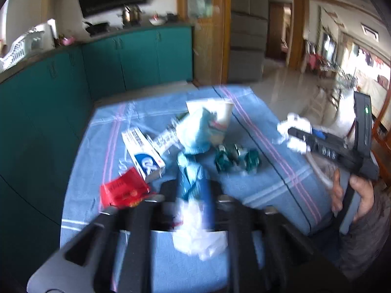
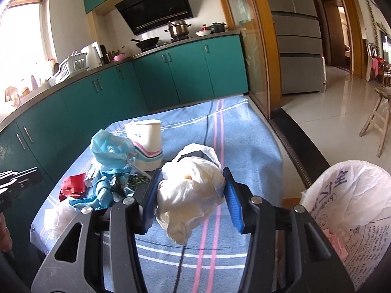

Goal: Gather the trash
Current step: 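Carry the tissue and white bag over the trash bin and open both grippers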

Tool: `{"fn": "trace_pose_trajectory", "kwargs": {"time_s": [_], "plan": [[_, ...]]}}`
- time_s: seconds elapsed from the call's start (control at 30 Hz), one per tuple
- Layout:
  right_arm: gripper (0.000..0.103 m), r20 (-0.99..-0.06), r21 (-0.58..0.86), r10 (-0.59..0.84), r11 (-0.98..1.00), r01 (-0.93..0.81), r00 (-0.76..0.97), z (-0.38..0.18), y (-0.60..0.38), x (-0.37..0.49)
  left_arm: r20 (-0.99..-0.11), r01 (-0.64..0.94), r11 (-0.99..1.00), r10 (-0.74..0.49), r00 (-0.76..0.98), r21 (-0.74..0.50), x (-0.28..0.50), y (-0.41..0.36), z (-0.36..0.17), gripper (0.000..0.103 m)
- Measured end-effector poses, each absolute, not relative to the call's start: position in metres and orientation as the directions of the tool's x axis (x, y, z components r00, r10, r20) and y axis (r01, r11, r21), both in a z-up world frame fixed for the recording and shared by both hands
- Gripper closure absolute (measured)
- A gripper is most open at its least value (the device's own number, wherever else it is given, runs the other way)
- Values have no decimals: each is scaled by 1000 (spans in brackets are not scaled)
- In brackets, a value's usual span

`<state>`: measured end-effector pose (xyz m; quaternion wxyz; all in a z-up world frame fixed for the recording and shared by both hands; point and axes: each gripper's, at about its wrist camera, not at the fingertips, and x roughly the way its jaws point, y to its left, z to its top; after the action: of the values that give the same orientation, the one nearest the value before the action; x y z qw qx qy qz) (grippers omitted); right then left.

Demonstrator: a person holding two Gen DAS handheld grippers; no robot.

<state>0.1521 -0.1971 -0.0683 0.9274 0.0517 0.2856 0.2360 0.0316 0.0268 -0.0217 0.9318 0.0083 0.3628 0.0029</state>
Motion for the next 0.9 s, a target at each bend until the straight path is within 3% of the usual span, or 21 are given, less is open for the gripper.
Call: {"fn": "trace_pose_trajectory", "kwargs": {"time_s": [0.03, 0.2, 0.23, 0.27, 0.3, 0.43, 0.5, 0.6, 0.73, 0.9], "plan": [[54, -507, 227, 463, 885, -406, 727, -68, -198, 152, -694, 6, 1000, 10, 720, 20, 32, 26, -26, 9], [54, -508, 216, 464, 884, -415, 725, -69, -193, 152, -730, 48, 988, 75, 679, 146, 34, 1, -62, 9], [54, -507, 209, 463, 884, -418, 727, -69, -193, 151, -742, 41, 984, 103, 663, 174, 38, -2, -71, 18], [54, -505, 200, 459, 886, -418, 731, -68, -192, 150, -759, 39, 980, 124, 639, 193, 42, -4, -80, 44], [54, -504, 195, 456, 888, -417, 734, -68, -192, 149, -778, 43, 980, 129, 615, 196, 46, -6, -88, 54], [54, -483, 201, 419, 908, -368, 769, -64, -210, 146, -775, 46, 989, 83, 627, 143, 47, -8, -86, 74], [54, -464, 178, 341, 940, -292, 818, -60, -226, 144, -737, 80, 993, 8, 676, 84, 46, -15, -69, 74], [54, -425, 122, 95, 991, -47, 900, -56, -270, 133, -689, 160, 985, -73, 721, 63, 55, -41, -50, 74], [54, -468, 192, -133, 950, 248, 874, -69, -336, 119, -671, 323, 946, -254, 697, -22, 80, -93, -40, 74], [51, -574, 295, -175, 867, 402, 800, -94, -384, 116, -687, 508, 858, -417, 595, -81, 117, -181, -55, 74]]}}
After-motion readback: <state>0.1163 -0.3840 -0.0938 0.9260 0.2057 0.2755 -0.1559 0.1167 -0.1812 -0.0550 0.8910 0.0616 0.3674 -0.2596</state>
